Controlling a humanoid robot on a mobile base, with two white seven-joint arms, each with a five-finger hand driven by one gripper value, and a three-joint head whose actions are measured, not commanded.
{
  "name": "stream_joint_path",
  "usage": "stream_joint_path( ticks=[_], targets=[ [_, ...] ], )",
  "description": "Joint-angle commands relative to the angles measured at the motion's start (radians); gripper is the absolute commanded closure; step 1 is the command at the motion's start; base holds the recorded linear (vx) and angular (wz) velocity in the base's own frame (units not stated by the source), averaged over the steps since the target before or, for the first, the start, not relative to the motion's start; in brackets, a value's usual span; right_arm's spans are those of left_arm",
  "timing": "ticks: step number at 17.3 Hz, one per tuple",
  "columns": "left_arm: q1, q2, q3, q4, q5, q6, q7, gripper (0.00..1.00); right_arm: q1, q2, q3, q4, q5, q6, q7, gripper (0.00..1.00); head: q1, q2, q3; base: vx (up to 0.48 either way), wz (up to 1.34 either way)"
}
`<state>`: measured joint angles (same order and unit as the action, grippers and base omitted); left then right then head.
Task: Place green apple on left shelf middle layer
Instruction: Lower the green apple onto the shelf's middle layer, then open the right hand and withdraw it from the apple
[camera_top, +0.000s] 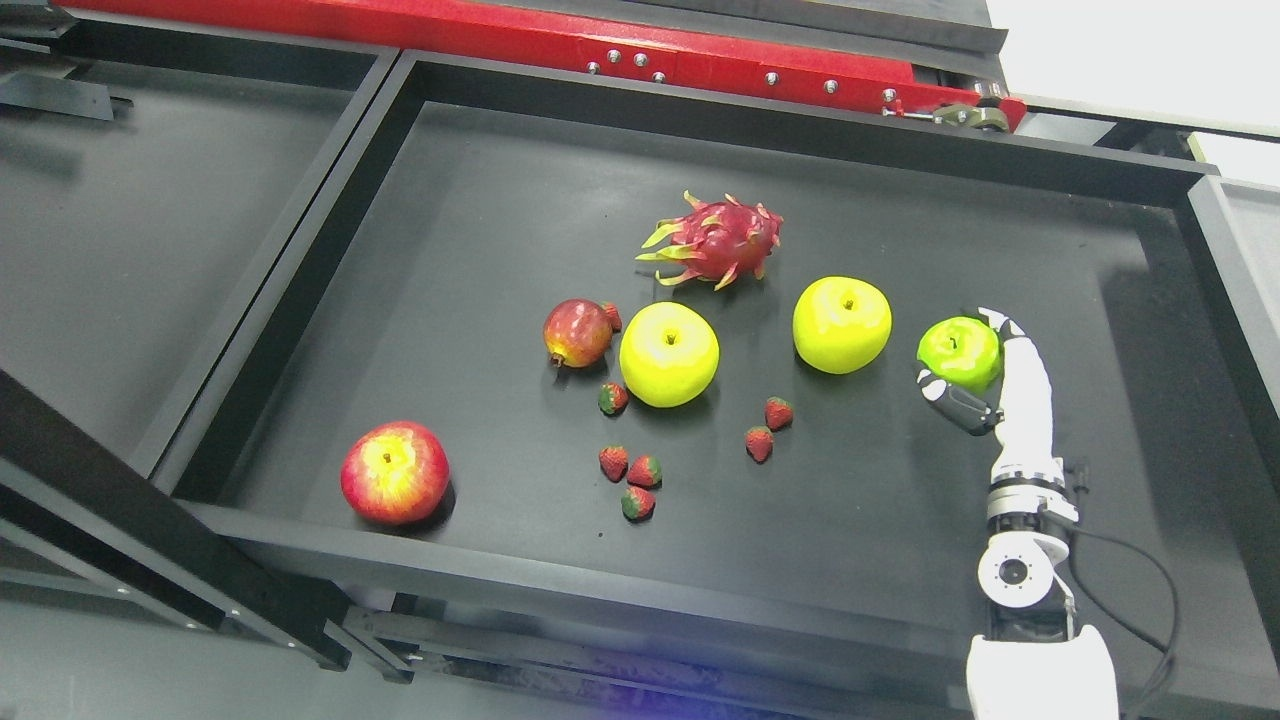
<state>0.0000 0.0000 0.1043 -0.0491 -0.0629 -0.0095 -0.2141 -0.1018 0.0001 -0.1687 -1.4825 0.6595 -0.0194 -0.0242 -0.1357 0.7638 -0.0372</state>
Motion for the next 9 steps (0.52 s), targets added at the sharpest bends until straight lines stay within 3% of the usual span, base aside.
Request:
stream_joint_path(
  ticks=[1, 3, 9],
  targets=[
    [0.009, 0.017, 0.0, 0.0, 0.0, 0.0, -0.001, 0.0, 0.031, -0.018, 0.067, 0.007, -0.092, -0.028, 0.012, 0.0, 0.0, 0.0, 0.0, 0.042, -0.02],
    [0.009, 0.017, 0.0, 0.0, 0.0, 0.0, 0.001, 0.0, 0.036, -0.018, 0.066, 0.005, -0.132, -0.085, 0.01, 0.0, 0.0, 0.0, 0.0, 0.032, -0.03],
    [0.009, 0.017, 0.0, 0.0, 0.0, 0.0, 0.001, 0.0, 0.089, -0.018, 0.061, -0.063, -0.4, -0.083, 0.006, 0.0, 0.0, 0.0, 0.0, 0.007, -0.01]
  ],
)
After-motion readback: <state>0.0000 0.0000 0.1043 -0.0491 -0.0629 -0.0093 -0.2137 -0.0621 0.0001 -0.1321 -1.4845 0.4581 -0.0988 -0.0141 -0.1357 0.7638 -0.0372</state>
